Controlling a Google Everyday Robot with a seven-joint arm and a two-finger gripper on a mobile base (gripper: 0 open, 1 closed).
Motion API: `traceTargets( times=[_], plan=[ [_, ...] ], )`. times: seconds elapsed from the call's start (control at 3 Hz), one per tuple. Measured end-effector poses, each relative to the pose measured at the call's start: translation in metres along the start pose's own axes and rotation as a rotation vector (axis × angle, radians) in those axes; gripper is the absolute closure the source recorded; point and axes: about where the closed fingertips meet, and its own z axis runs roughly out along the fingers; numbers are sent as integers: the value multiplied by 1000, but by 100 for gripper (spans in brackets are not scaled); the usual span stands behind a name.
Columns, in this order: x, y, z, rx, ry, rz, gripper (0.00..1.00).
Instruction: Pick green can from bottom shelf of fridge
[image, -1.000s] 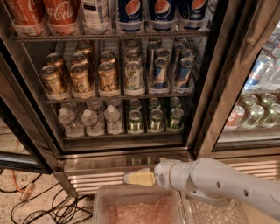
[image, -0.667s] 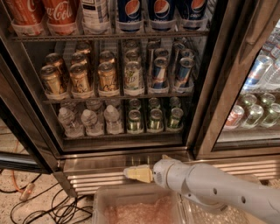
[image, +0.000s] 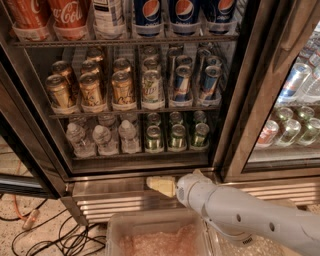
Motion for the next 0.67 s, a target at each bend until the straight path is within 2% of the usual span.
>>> traceTargets(
  times=[0.33,0.67],
  plan=[
    [17,4,19,-33,12,54,0],
    [30,0,47,-32,-11,92,0]
  ],
)
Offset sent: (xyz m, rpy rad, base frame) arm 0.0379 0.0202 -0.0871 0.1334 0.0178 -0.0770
